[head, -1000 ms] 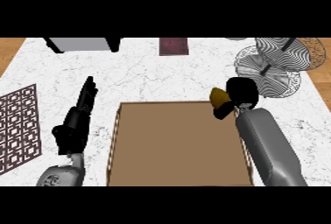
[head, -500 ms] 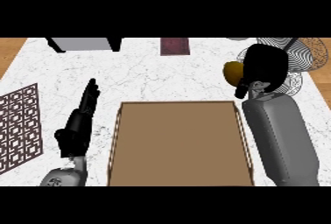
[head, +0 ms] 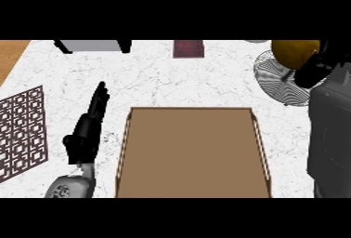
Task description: Pick the lemon from the tray and place it in the tiered basket
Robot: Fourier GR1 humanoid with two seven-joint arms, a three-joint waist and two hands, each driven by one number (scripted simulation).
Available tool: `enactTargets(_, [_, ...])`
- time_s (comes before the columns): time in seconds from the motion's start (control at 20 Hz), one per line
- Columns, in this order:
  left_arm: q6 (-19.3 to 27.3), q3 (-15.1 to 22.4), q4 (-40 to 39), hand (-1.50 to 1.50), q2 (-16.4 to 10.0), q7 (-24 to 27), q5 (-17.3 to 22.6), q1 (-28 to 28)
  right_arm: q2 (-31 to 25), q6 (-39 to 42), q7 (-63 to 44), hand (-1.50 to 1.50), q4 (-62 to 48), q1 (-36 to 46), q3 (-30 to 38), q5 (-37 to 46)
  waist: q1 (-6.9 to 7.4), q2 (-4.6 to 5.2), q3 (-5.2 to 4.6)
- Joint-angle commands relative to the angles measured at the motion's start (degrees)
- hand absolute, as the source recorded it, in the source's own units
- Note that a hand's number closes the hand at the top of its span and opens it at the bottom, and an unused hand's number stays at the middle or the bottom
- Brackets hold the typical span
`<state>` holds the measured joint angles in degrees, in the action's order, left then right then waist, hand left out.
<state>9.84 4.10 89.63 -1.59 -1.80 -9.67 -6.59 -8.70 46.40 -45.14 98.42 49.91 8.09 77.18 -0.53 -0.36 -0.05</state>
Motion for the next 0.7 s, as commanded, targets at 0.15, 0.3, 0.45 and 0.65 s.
enactTargets(0.15, [0.03, -0.24, -0.46, 0.00, 0.11, -0.27, -0.16, -1.22, 1.87, -5.41, -3.14, 1.50, -3.07, 6.91, 11.14, -4.31, 0.80, 0.42, 0.04])
enactTargets(0.3, [2.74, 3.12, -1.00, 0.00, 1.51, 2.08, -1.81, 0.55, -3.66, -4.98, -0.35, 1.50, -11.62, 9.97, 11.53, -5.39, 0.86, 0.46, 0.02])
enactTargets(0.45, [-1.35, 0.33, 4.35, 0.00, -0.81, -6.52, 0.42, -2.79, -6.53, -12.53, 1.69, 1.50, -19.49, 10.92, 12.16, -4.30, 1.26, 0.54, 0.05])
enactTargets(0.65, [0.04, 0.87, 2.10, 0.00, 0.23, -2.18, -0.88, -0.71, -8.88, -16.93, 3.23, 1.50, -22.45, 8.83, 9.37, -2.57, 1.09, 0.46, 0.04])
